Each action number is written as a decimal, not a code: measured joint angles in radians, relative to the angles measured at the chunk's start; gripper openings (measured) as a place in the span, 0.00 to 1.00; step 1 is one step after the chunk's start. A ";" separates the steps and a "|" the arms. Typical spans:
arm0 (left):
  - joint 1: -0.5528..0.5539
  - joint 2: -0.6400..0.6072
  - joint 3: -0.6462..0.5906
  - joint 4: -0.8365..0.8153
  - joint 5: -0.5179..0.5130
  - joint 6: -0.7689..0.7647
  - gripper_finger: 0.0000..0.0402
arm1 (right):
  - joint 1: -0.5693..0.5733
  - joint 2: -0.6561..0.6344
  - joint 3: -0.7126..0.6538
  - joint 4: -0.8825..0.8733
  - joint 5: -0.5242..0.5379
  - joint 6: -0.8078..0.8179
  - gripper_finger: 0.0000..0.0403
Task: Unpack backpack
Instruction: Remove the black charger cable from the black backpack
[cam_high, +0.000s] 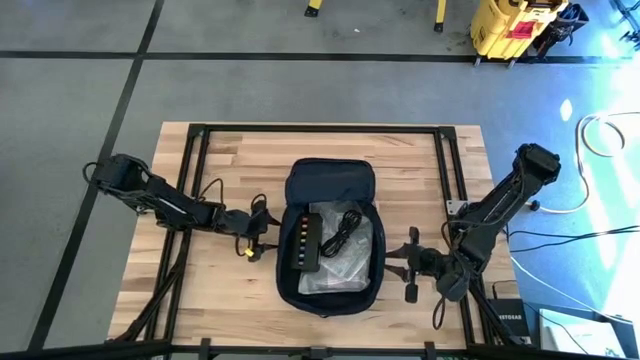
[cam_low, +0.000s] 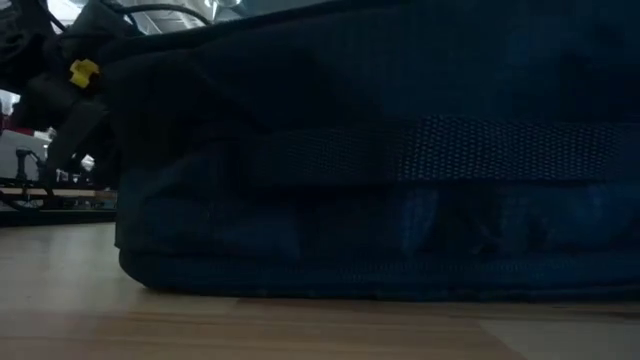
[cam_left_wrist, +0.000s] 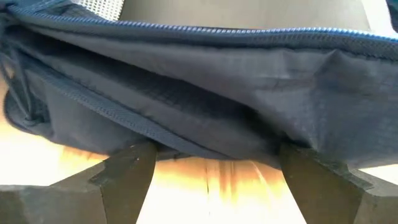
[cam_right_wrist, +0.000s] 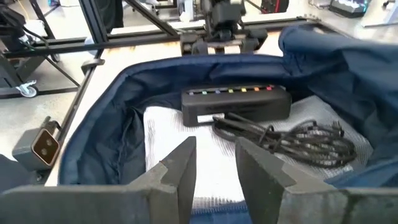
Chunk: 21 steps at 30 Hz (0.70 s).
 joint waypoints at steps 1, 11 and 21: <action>0.000 0.016 0.007 0.007 0.000 0.001 0.80 | 0.000 0.000 0.010 -0.001 0.001 -0.017 0.23; 0.000 0.206 0.157 0.077 0.038 0.034 0.80 | 0.000 0.000 0.121 -0.025 0.028 -0.191 0.23; 0.022 0.333 0.325 0.072 0.054 0.095 0.80 | 0.000 0.000 0.131 -0.041 0.021 -0.176 0.23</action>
